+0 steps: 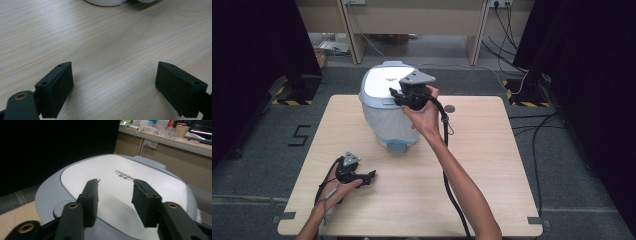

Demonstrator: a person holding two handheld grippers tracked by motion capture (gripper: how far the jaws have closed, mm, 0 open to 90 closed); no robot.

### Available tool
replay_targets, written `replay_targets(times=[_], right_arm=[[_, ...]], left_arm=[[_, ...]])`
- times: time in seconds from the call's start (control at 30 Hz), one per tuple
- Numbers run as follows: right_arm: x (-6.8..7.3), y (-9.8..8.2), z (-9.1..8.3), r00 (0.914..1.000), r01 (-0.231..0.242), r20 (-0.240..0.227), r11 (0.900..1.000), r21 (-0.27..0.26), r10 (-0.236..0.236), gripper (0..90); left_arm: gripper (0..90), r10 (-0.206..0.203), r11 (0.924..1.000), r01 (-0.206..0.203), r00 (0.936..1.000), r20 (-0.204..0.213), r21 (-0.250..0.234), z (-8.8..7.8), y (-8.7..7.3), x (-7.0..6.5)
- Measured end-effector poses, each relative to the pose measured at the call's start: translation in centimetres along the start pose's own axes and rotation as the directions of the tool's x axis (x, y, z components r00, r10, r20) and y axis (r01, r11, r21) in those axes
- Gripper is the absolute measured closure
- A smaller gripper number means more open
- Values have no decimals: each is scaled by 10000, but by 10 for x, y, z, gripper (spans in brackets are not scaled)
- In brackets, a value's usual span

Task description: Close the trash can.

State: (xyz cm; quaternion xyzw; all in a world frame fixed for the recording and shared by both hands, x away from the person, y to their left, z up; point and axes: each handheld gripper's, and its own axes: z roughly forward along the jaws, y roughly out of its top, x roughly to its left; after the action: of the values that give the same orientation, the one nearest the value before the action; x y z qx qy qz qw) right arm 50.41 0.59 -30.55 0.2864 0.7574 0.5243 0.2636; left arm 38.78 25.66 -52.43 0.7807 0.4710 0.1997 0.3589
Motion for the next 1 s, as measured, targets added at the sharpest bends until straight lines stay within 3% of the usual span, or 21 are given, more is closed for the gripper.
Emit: replay_targets(times=[0.07,0.33,0.63,1.0], right_arm=[[-8,0,-7,9992,-405,38,9990,-210,406,492],[-25,-6,-31,9946,-928,434,9953,-290,940,376],[-44,-21,-54,9863,-1424,771,9888,-454,1456,345],[-59,-44,-79,9814,-1554,1081,9871,-375,1586,333]], left_arm=[[137,-5,10000,5,10000,-3,-8,0,0,0],[137,9,10000,-9,10000,-7,6,0,0,0],[137,2,10000,-2,10000,-7,0,0,0,0],[136,0,10000,0,10000,-20,-33,0,0,0]])
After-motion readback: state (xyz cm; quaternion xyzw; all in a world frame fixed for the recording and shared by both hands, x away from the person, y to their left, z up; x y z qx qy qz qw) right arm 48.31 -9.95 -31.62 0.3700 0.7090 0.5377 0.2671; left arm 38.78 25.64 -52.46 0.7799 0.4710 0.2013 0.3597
